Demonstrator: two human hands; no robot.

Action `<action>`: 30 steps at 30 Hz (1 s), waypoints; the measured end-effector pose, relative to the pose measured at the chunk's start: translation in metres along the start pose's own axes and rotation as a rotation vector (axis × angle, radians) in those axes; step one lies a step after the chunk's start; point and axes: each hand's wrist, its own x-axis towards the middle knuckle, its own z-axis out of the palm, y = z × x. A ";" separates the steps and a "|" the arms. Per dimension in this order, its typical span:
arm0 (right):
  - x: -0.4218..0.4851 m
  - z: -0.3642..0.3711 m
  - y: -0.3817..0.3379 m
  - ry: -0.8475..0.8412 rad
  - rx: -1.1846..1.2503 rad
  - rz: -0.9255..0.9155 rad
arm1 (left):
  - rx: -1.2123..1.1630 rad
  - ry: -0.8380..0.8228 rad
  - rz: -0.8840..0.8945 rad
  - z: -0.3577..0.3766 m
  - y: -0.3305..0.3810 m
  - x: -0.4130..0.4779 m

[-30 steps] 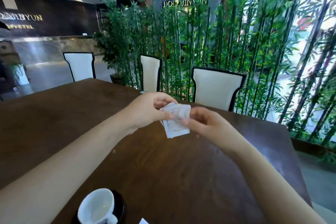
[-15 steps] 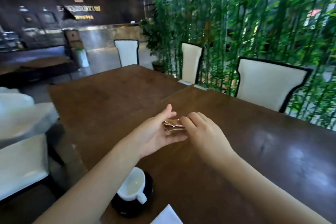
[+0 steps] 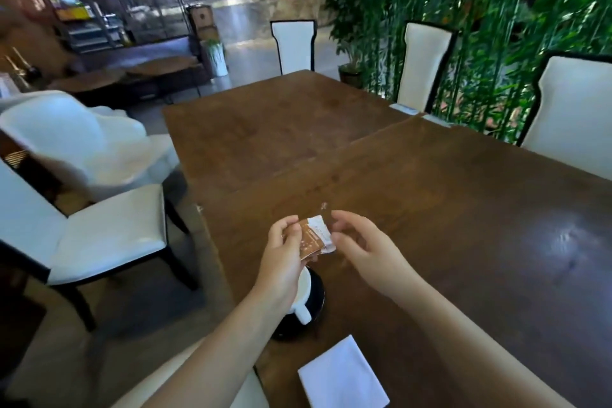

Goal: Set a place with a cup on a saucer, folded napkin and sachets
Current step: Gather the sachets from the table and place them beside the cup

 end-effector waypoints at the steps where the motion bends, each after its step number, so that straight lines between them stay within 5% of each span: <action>1: 0.004 0.003 0.000 -0.018 0.024 0.081 | 0.048 0.005 0.026 -0.005 -0.002 0.000; 9: 0.037 0.039 -0.008 -0.131 0.223 0.194 | 0.307 -0.036 0.171 -0.041 0.003 0.016; 16: 0.087 0.072 0.015 -0.104 0.142 0.242 | 0.887 -0.156 0.367 -0.071 0.000 0.076; 30: 0.211 0.154 0.108 -0.255 -0.146 0.491 | 1.268 -0.214 0.280 -0.114 -0.078 0.222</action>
